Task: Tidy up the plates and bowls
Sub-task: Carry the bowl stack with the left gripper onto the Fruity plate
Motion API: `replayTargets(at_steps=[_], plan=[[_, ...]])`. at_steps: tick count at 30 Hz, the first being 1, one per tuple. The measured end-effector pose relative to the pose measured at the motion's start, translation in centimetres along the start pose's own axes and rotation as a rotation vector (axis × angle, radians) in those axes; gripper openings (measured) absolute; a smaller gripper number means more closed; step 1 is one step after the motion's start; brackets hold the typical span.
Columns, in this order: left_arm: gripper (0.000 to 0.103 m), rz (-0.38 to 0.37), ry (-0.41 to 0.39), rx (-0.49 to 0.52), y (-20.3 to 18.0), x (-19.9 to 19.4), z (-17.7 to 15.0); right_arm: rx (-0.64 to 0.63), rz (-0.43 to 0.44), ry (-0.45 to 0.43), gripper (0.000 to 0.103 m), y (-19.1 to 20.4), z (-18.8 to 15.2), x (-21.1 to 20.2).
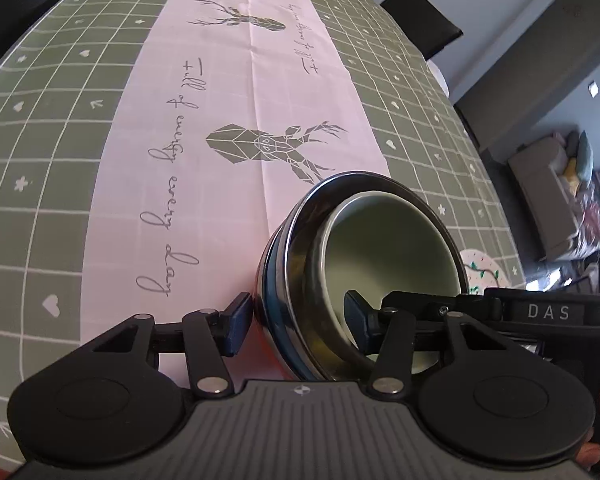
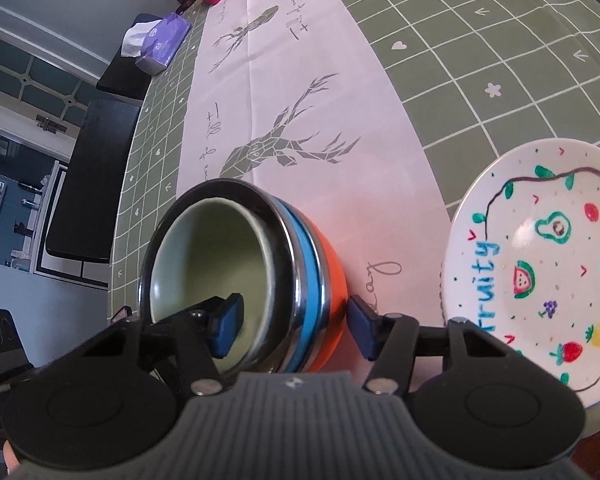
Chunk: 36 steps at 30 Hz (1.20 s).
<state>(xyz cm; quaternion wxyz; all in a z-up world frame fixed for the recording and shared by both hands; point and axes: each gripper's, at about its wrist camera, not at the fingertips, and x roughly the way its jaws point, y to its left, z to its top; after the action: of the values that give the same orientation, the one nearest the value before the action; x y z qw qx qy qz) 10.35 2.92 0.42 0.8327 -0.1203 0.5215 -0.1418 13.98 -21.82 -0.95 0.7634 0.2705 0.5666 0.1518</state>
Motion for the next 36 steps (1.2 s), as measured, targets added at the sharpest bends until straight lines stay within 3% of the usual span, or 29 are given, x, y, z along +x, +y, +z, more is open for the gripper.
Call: replayTargets(at_steps=[9,18,23,30,36], plan=[[0.049,0.082,0.107,0.144,-1.7,1.0,1.7,-0.039,-0.06,0.066,0.044,0.8,0.9,0.3],[0.042,0.101,0.23,0.145,-2.0,1.5,3.5,-0.089,-0.155,0.123,0.036,2.2,1.7,0.8],[0.038,0.12,0.251,0.157,-2.5,1.3,4.0,-0.092,-0.175,0.135,0.031,2.2,2.1,0.8],[0.039,0.109,0.275,0.122,-2.0,1.8,4.6,-0.102,-0.187,0.145,0.03,2.6,2.5,1.1],[0.042,0.057,0.351,0.07,-0.5,2.6,5.6,-0.101,-0.175,0.142,0.031,2.6,2.7,1.2]])
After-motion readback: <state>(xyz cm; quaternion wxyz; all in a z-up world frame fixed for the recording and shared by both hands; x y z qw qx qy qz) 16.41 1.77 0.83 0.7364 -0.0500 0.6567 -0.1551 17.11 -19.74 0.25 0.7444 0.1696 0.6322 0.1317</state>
